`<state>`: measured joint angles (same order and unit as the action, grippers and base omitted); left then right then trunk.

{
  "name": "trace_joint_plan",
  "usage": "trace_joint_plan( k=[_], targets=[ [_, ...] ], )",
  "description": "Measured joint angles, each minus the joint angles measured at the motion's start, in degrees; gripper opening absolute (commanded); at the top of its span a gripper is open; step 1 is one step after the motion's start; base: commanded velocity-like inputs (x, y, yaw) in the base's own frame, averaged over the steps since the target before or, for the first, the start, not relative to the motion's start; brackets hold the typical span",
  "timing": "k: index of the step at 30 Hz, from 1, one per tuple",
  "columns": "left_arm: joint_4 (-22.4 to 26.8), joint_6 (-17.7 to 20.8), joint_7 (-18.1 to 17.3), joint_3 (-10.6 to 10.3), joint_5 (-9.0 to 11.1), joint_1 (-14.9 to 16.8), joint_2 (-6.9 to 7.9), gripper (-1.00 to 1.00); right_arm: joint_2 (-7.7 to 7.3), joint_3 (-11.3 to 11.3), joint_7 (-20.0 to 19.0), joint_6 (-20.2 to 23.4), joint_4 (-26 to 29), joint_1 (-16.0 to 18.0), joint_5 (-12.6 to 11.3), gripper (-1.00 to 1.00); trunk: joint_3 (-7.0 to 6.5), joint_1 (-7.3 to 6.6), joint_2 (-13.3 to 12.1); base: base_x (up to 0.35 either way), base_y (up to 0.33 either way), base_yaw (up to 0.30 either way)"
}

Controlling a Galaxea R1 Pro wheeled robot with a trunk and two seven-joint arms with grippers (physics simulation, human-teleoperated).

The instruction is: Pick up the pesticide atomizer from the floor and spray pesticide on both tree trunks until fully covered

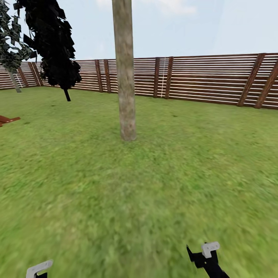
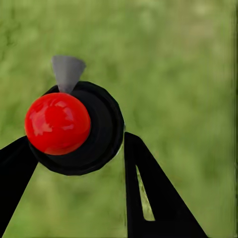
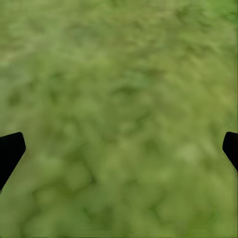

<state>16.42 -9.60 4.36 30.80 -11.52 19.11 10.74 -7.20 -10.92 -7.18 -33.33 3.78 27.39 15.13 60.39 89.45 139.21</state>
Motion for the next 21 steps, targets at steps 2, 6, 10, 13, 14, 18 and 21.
trace_joint_plan(
  k=[2,6,10,13,14,18,21],
  targets=[
    [0.00,0.00,0.00,0.00,-0.02,0.00,0.00,-1.00,0.00,0.00,0.00,0.00,0.02,0.00,0.00,1.00,0.00,0.00,0.00,0.341,0.000,0.000],
    [0.00,0.00,0.00,0.00,0.00,0.01,0.00,-1.00,0.00,0.00,0.01,0.00,-0.02,0.00,0.00,1.00,0.00,0.00,0.00,0.341,0.000,0.000],
    [0.00,0.00,0.00,0.00,0.00,0.01,0.00,-1.00,0.00,0.00,0.01,0.00,-0.04,0.00,0.00,1.00,0.00,0.00,0.00,0.341,0.000,0.000],
    [0.00,0.00,0.00,0.00,0.00,0.00,0.00,-1.00,0.00,0.00,0.00,0.00,-0.05,0.00,0.00,1.00,0.00,0.00,0.00,0.341,0.000,0.000],
    [0.00,0.00,0.00,0.00,-0.01,-0.01,0.00,-1.00,0.00,0.00,0.00,0.00,-0.05,0.00,0.00,1.00,0.00,0.00,0.00,0.341,0.000,0.000],
    [0.00,0.00,0.00,0.00,-0.02,-0.01,0.00,-1.00,0.00,0.00,0.01,0.00,-0.05,0.00,0.00,1.00,0.00,0.00,0.00,0.341,0.000,0.000],
    [0.00,0.00,0.00,0.00,-0.02,-0.01,0.00,-1.00,0.00,0.00,0.00,0.00,-0.05,0.00,0.00,1.00,0.00,0.00,0.00,0.341,0.000,0.000]
  ],
)
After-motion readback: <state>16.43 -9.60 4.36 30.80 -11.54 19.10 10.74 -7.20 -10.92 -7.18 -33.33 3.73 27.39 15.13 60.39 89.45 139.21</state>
